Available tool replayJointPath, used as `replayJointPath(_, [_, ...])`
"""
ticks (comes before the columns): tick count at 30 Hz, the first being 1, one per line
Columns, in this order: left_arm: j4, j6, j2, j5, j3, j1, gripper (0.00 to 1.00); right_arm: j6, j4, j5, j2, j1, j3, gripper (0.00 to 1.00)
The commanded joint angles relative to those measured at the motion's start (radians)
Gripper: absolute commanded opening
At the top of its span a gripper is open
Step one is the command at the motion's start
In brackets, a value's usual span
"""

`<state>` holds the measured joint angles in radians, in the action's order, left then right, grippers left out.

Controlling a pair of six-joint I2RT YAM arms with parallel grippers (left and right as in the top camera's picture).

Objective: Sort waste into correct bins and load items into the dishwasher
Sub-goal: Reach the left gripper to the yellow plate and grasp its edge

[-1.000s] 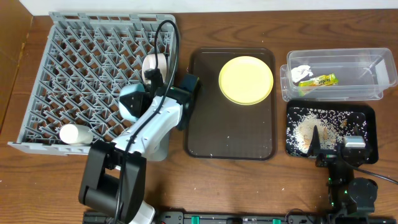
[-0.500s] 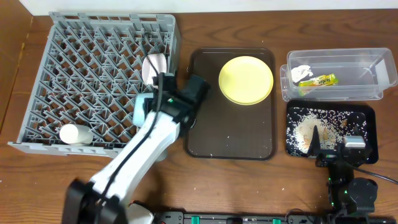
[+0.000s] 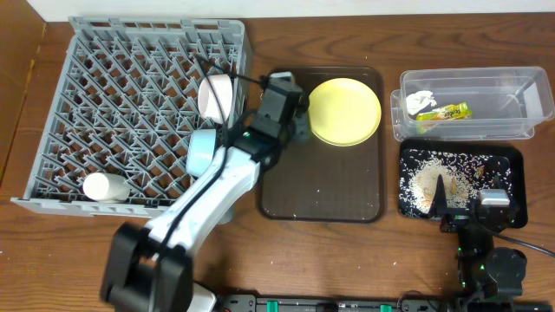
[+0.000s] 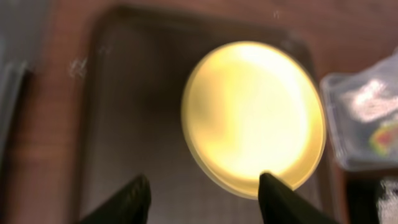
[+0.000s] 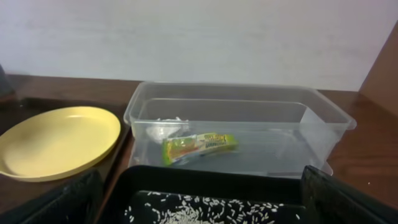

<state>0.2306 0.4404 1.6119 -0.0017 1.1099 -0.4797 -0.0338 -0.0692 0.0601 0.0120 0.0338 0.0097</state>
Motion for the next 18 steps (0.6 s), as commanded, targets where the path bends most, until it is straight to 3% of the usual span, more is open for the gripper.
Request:
replayJointPath(1, [-0.118,-0.013,0.123,0.199,0.006,0.000,0.56,0.010,0.000,-0.001,-0.005,-0.014,-0.004,0.99])
replayJointPath(7, [-0.198,0.171,0.294,0.201,0.007,0.003,0.56,0.011,0.000,-0.001,-0.005,-0.014,-0.004,0.99])
replayJointPath(14, [-0.211,0.312,0.362,0.223,0.007,0.003,0.56,0.010,0.000,-0.001,-0.005,-0.014,-0.004,0.99])
replayJointPath(16, [-0.215,0.341,0.377,0.223,0.007,0.003,0.51,0.011,0.000,-0.001,-0.005,-0.014,-0.004,0.99])
replayJointPath(18, [-0.217,0.356,0.398,0.230,0.007,0.003,0.38,0.010,0.000,-0.001,-0.005,-0.014,-0.004,0.99])
